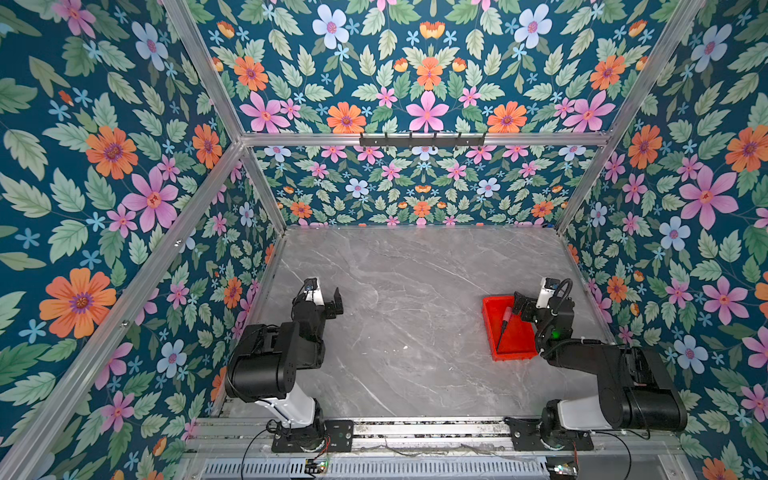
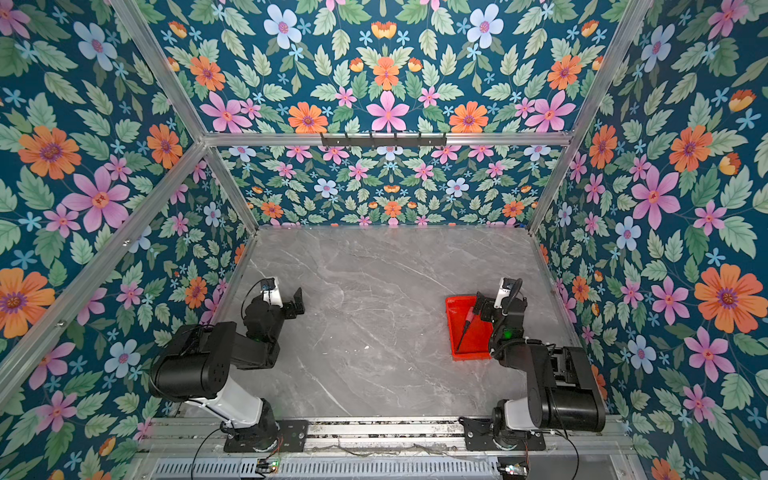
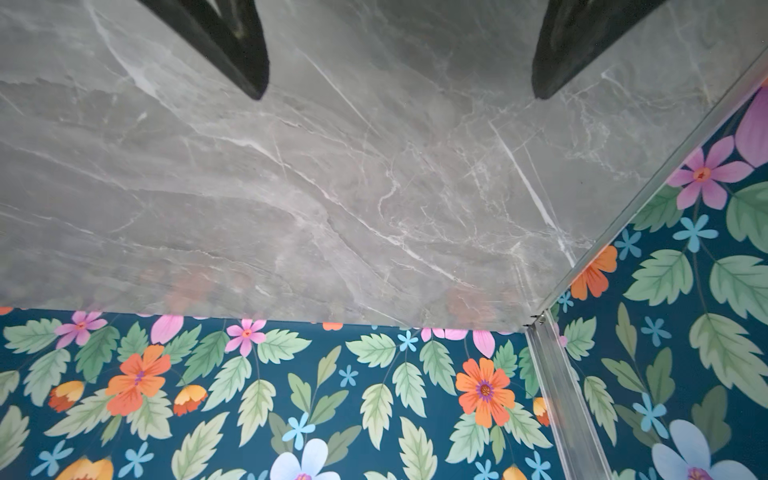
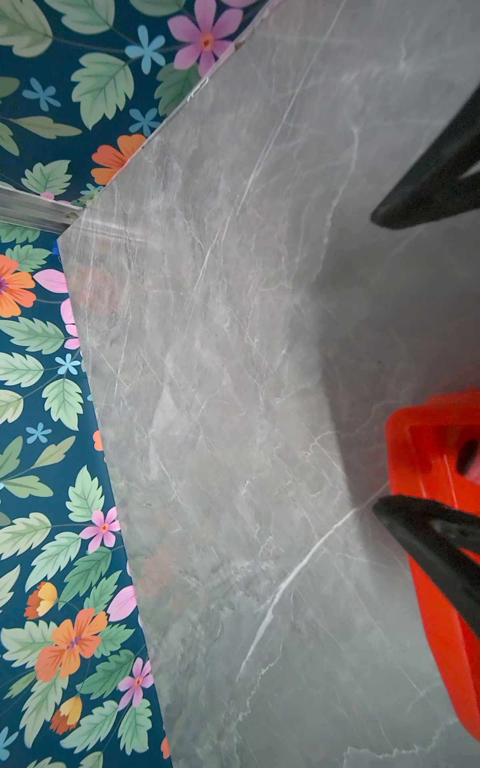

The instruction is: Put the screwdriver in the bin

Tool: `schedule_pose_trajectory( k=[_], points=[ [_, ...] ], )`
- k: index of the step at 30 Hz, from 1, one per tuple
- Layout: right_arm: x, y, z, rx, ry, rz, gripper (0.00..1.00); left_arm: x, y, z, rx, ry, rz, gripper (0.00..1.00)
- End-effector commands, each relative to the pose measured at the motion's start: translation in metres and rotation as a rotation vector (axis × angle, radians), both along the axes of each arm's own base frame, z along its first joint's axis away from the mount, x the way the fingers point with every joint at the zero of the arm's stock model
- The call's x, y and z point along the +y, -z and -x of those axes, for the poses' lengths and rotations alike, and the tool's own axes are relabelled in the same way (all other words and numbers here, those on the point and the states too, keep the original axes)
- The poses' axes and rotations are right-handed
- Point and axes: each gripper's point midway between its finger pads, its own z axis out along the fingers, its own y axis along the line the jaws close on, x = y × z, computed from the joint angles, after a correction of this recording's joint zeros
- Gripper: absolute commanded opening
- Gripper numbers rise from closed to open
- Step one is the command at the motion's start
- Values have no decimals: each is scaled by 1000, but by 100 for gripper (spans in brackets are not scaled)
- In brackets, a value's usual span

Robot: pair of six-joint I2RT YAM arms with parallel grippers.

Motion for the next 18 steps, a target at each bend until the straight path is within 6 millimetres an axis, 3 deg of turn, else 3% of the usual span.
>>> schedule_pose_trajectory(
  k=[1, 18],
  points=[
    [0, -11, -5, -45, -5, 14, 99, 2, -13, -2, -59, -10, -16, 100],
    [0, -11, -5, -45, -6, 13, 99, 2, -13, -3, -56, -12, -20, 100]
  ],
)
